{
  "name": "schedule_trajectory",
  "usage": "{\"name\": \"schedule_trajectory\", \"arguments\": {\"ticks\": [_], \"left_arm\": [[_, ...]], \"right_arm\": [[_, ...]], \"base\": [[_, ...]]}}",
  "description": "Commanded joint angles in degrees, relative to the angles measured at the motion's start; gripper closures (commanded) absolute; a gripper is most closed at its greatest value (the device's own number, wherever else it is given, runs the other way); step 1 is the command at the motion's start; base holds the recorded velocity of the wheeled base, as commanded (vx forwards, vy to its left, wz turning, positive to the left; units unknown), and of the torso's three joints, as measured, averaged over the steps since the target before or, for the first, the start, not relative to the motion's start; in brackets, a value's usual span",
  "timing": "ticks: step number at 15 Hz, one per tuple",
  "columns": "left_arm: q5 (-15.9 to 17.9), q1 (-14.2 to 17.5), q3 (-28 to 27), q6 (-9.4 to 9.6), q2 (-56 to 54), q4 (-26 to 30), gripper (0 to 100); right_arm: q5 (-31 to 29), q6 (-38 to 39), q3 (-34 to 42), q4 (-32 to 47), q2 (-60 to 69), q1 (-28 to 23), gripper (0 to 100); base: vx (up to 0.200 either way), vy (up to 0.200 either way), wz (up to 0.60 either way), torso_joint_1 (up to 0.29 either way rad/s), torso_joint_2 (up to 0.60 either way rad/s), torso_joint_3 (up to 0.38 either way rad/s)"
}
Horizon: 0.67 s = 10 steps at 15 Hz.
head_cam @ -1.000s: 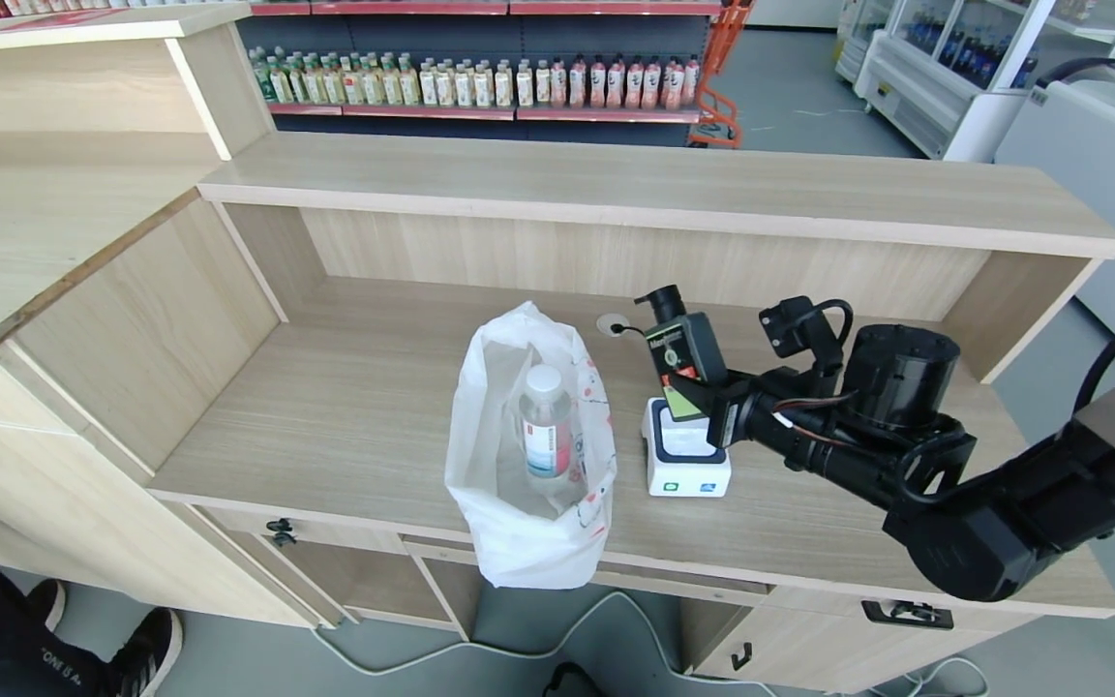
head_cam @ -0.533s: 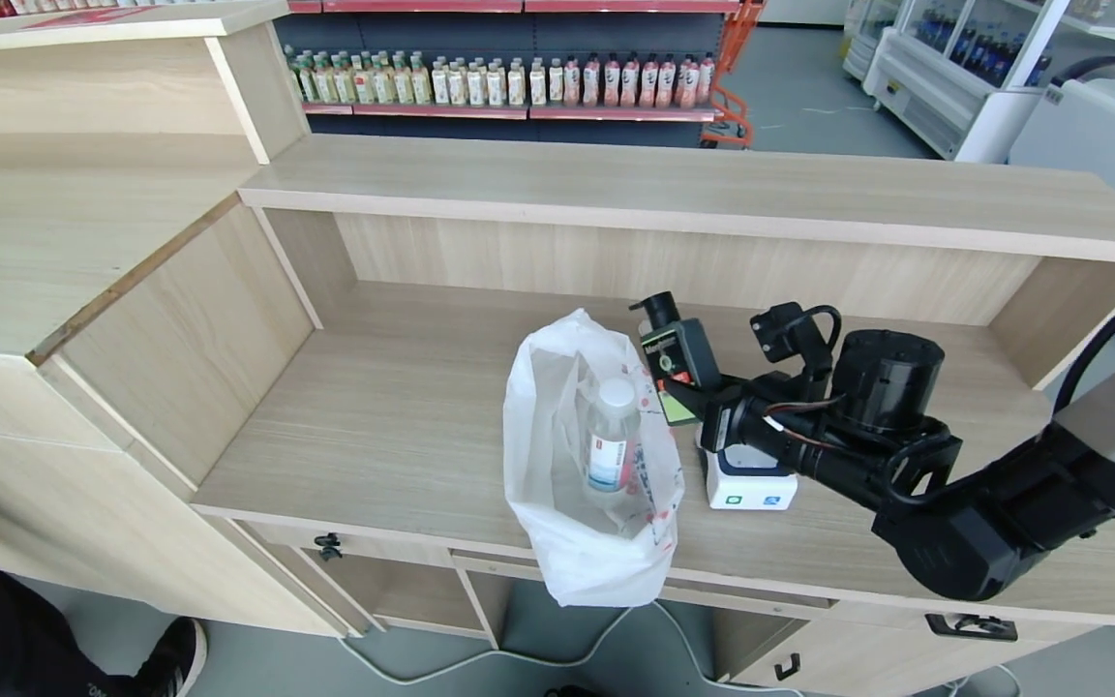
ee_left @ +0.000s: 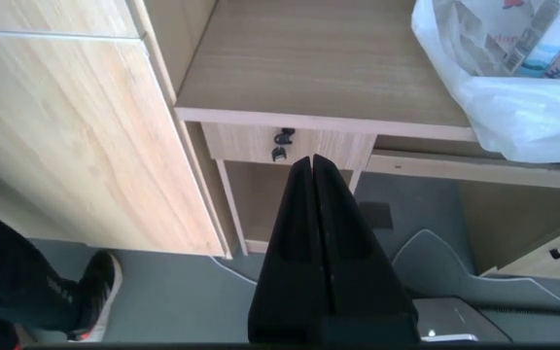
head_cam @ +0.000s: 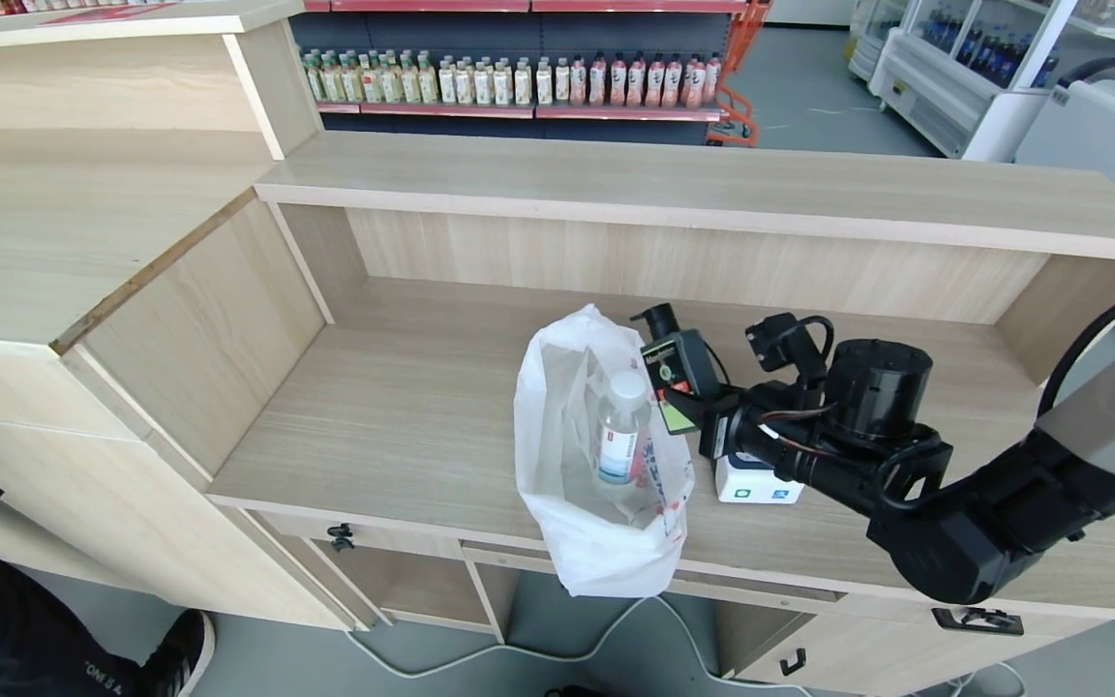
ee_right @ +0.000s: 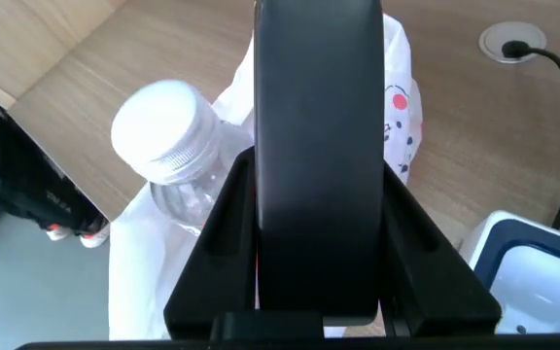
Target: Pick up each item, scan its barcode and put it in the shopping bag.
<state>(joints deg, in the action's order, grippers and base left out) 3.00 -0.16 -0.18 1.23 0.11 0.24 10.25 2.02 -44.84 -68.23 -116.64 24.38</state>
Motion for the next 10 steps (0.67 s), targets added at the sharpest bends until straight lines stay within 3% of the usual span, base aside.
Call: {"name": "schedule_trajectory", "arguments": {"ticks": [1, 10], "left_arm": [[0.0, 0.0, 0.0, 0.00, 0.0, 0.0, 100], [0.0, 0.0, 0.0, 0.00, 0.0, 0.0, 100]], "right_arm": [[-0.1, 0.1, 0.0, -0.2, -1.2, -0.1, 100], [0.6, 0.2, -7.4, -0.1, -10.7, -0.2, 100]], "base": [[0.000, 0.000, 0.00, 0.000, 0.00, 0.000], [0.000, 0.000, 0.00, 0.000, 0.00, 0.000]]}}
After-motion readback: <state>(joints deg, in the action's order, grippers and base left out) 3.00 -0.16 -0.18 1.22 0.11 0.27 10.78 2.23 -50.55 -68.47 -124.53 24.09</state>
